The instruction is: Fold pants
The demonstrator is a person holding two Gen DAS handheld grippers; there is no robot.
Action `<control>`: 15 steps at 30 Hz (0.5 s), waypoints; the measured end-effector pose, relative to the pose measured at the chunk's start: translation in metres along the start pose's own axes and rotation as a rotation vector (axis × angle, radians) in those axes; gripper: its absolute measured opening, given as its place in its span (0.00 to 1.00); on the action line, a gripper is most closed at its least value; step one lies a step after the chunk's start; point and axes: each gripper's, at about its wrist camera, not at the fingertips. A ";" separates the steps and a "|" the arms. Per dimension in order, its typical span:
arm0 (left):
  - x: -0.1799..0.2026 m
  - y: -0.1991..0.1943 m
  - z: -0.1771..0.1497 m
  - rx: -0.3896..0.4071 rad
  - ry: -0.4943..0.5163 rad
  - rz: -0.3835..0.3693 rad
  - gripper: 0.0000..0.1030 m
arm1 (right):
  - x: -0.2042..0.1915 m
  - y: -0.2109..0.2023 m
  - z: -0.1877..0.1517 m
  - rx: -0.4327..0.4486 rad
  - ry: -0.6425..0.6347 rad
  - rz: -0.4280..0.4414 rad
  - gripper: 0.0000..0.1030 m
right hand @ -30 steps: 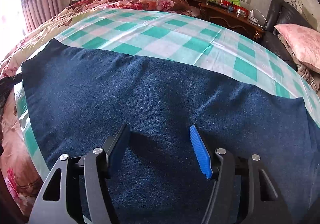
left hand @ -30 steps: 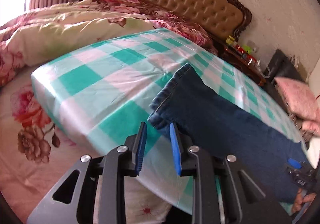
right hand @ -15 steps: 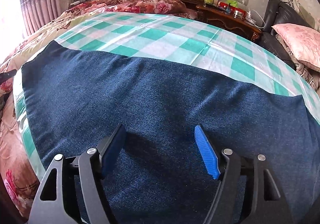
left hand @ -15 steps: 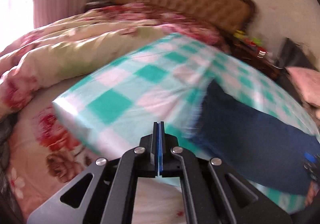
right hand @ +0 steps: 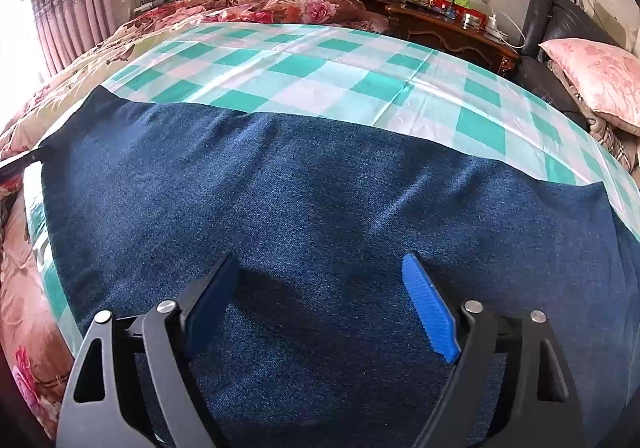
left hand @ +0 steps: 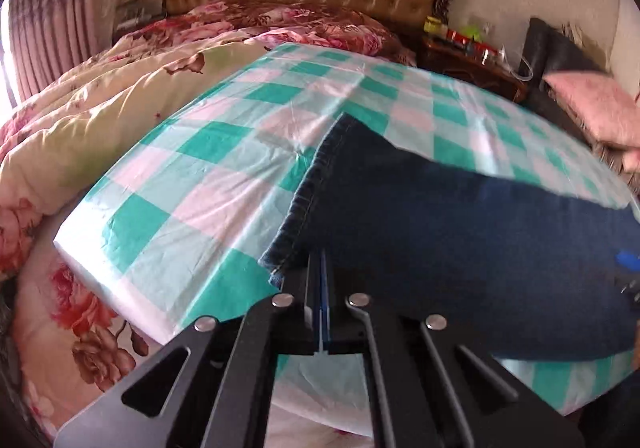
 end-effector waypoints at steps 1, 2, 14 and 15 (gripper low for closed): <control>0.008 -0.007 0.006 0.039 0.026 0.054 0.12 | 0.001 0.000 0.001 -0.016 -0.001 0.004 0.83; 0.015 -0.013 0.012 0.076 0.046 0.051 0.19 | 0.002 -0.001 0.003 -0.028 0.002 0.010 0.83; 0.123 0.083 0.045 -0.133 0.157 -0.185 0.25 | 0.012 -0.002 0.045 -0.008 0.130 -0.005 0.86; 0.127 0.090 0.041 -0.165 0.150 -0.162 0.34 | 0.012 0.002 0.047 -0.013 0.132 -0.021 0.86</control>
Point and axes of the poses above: each gripper's, at about its wrist camera, not at the fingertips, and y roughly the way its jaws point, x to its right, z to its top, and after that the axes turned 4 degrees about -z, right-handed
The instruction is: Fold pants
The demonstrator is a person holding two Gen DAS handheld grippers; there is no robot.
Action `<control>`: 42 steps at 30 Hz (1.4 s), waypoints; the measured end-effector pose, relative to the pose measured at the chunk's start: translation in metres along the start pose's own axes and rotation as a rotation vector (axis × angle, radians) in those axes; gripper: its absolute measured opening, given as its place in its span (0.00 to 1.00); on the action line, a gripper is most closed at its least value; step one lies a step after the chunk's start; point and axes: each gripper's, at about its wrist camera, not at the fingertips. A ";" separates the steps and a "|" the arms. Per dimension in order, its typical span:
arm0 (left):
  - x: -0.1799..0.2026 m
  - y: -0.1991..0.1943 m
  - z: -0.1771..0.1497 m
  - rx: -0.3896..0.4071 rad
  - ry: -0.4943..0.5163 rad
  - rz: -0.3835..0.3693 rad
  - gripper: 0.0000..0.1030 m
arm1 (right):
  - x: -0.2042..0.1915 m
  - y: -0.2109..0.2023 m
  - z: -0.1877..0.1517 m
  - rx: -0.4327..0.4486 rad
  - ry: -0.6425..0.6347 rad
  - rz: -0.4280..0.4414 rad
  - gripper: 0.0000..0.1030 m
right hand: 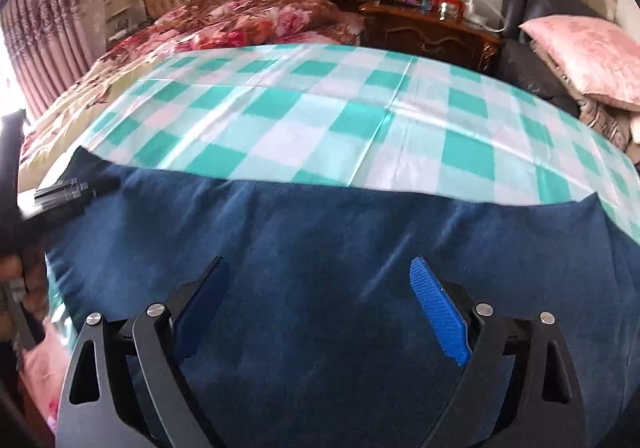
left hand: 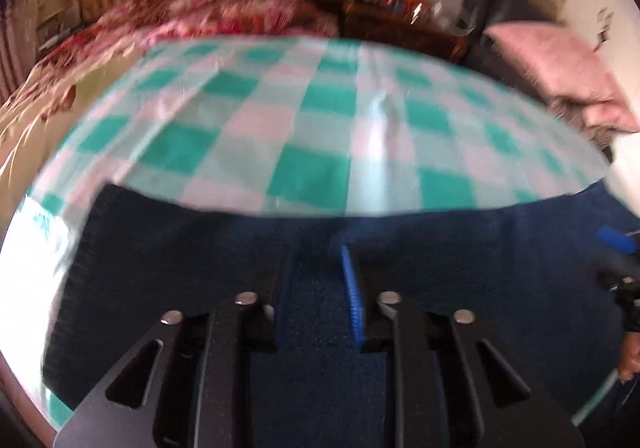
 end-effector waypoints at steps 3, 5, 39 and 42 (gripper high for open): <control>0.015 0.004 -0.004 0.001 0.020 0.014 0.71 | 0.003 0.020 0.002 -0.064 0.036 0.009 0.86; 0.020 0.006 -0.006 -0.010 0.017 0.053 0.88 | 0.002 0.029 -0.001 -0.084 0.026 -0.011 0.91; -0.090 -0.025 0.027 0.036 0.022 0.204 0.22 | 0.076 0.034 0.026 -0.059 0.150 -0.054 0.67; -0.103 -0.050 0.023 0.092 -0.043 0.325 0.34 | 0.082 0.046 0.033 -0.053 0.103 -0.087 0.59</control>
Point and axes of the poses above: each gripper's, at about its wrist camera, not at the fingertips, and y roughly the way its jaws point, x to its right, z to its top, and after that the axes turned 4 degrees about -z, right-handed
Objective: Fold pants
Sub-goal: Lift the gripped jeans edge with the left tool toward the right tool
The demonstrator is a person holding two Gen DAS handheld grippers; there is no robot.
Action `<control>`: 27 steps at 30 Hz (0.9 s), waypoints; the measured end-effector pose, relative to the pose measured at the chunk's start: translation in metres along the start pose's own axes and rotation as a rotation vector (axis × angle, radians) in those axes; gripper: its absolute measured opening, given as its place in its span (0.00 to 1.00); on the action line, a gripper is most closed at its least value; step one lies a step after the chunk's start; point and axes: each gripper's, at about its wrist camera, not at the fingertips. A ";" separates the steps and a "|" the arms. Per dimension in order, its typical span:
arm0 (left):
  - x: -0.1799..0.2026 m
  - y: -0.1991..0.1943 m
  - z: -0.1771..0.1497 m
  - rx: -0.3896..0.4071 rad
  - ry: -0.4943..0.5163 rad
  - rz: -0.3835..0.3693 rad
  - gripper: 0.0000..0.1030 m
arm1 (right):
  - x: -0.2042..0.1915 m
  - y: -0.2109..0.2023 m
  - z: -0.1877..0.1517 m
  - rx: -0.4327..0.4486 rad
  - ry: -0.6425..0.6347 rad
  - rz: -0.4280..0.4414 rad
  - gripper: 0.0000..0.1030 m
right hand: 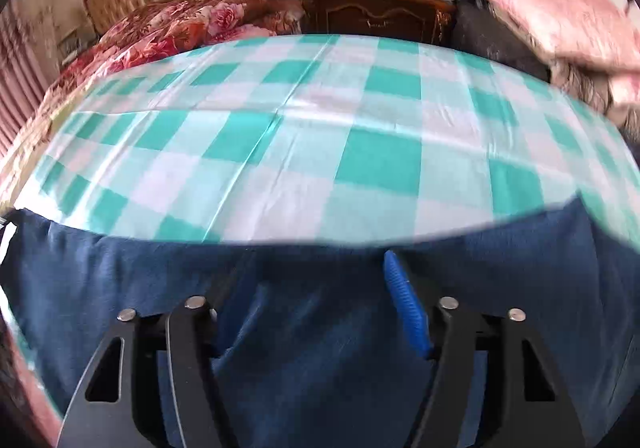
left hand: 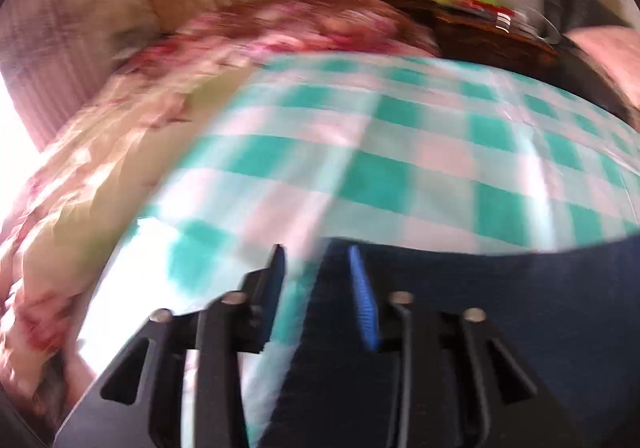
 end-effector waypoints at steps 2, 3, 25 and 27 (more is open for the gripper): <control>-0.013 -0.019 -0.005 0.036 -0.057 -0.038 0.34 | 0.004 0.004 0.006 0.001 0.009 -0.004 0.59; -0.015 -0.027 -0.009 0.050 -0.065 -0.047 0.35 | 0.005 0.008 0.006 -0.006 0.016 -0.005 0.60; 0.054 -0.104 -0.095 0.128 0.007 -0.285 0.28 | -0.123 -0.069 -0.095 0.011 -0.170 0.144 0.65; 0.086 -0.107 -0.110 0.114 0.048 -0.395 0.28 | -0.125 -0.064 -0.101 -0.001 -0.181 0.106 0.61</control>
Point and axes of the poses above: each gripper's, at about its wrist camera, not at the fingertips, and y roughly the way its jaws point, x to its right, z to its top, and after that the axes turned 4 degrees about -z, right-handed
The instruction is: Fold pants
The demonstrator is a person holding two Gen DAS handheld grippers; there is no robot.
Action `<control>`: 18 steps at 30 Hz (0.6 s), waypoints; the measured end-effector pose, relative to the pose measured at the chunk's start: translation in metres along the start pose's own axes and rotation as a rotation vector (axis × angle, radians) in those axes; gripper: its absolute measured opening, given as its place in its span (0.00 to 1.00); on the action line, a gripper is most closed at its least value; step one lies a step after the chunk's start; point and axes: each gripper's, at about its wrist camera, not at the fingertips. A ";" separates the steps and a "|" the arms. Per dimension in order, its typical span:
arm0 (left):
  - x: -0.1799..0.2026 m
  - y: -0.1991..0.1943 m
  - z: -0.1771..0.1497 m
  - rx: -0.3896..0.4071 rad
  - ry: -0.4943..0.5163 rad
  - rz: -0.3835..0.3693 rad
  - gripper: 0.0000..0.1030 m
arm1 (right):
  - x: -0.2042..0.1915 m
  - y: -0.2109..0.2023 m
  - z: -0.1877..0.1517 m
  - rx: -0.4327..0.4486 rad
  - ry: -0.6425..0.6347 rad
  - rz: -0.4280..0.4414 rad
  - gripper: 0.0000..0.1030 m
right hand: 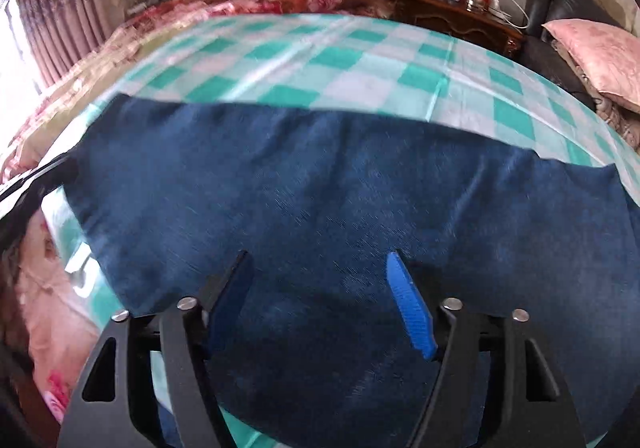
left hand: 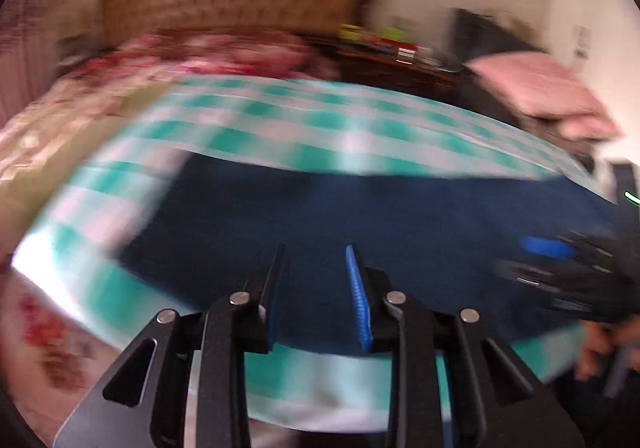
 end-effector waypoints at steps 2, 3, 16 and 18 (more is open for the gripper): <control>0.028 0.011 -0.015 -0.035 0.061 -0.052 0.28 | -0.003 0.001 -0.004 0.018 -0.023 -0.019 0.62; 0.037 0.016 -0.022 -0.047 0.075 -0.066 0.28 | -0.005 0.000 -0.006 0.025 -0.029 -0.026 0.62; 0.022 0.038 0.019 -0.031 0.063 0.059 0.22 | -0.003 0.001 -0.006 0.030 -0.029 -0.025 0.63; 0.021 0.060 0.044 -0.088 0.081 0.046 0.22 | -0.003 0.001 -0.006 0.029 -0.028 -0.025 0.64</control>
Point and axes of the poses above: each gripper's, at about its wrist camera, not at the fingertips, and y roughly the way its jaws point, x to its right, z to its top, and after that the axes turned 4 degrees about -z, right-handed
